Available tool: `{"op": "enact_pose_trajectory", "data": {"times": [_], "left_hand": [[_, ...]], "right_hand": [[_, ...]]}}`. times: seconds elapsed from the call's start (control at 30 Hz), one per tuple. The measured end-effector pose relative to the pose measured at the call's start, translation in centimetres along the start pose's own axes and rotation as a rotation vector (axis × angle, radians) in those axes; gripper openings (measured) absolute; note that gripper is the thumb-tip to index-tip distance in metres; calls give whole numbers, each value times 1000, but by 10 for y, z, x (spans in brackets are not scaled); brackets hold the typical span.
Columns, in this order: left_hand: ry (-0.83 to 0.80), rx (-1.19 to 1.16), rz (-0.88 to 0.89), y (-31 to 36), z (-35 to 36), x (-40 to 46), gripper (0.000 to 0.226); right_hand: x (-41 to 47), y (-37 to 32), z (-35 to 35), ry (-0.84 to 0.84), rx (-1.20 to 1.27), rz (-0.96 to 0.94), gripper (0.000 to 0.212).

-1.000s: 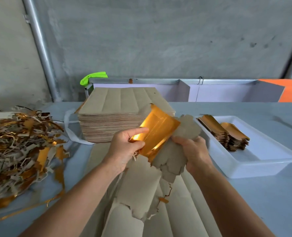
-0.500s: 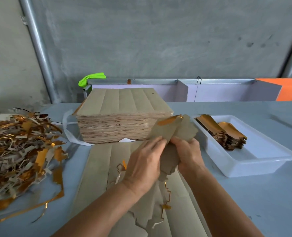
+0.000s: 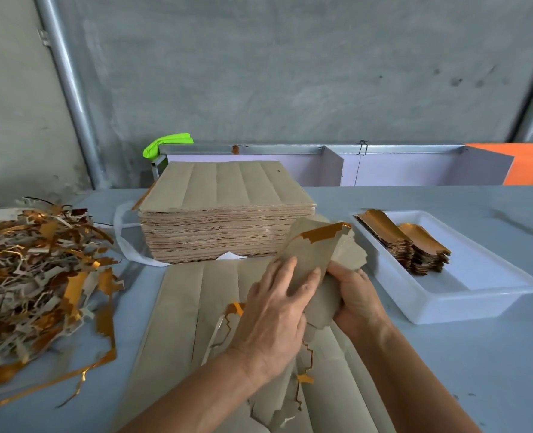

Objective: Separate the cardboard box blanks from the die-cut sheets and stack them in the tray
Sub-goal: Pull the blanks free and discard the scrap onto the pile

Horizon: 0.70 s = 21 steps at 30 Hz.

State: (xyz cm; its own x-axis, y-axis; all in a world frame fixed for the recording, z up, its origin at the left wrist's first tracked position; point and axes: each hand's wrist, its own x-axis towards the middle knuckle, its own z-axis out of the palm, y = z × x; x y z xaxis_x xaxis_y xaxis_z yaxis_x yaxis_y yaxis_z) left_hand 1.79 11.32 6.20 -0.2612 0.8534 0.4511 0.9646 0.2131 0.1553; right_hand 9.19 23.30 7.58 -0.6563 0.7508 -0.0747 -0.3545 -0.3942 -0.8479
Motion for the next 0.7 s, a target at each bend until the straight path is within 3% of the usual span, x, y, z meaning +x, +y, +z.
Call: {"op": "enact_pose_trajectory", "data": {"times": [0.2, 0.47, 0.63, 0.7], "left_hand": [[75, -59, 73, -4, -2, 2, 52], [4, -26, 60, -11, 5, -2, 53], [-150, -251, 62, -10, -10, 0, 72], [90, -247, -7, -12, -18, 7, 55]], "right_hand": [[1, -1, 0, -36, -99, -38, 16], [-2, 2, -4, -159, 32, 75, 40], [0, 8, -2, 136, -195, 20, 13], [0, 8, -3, 108, -329, -51, 4]]}}
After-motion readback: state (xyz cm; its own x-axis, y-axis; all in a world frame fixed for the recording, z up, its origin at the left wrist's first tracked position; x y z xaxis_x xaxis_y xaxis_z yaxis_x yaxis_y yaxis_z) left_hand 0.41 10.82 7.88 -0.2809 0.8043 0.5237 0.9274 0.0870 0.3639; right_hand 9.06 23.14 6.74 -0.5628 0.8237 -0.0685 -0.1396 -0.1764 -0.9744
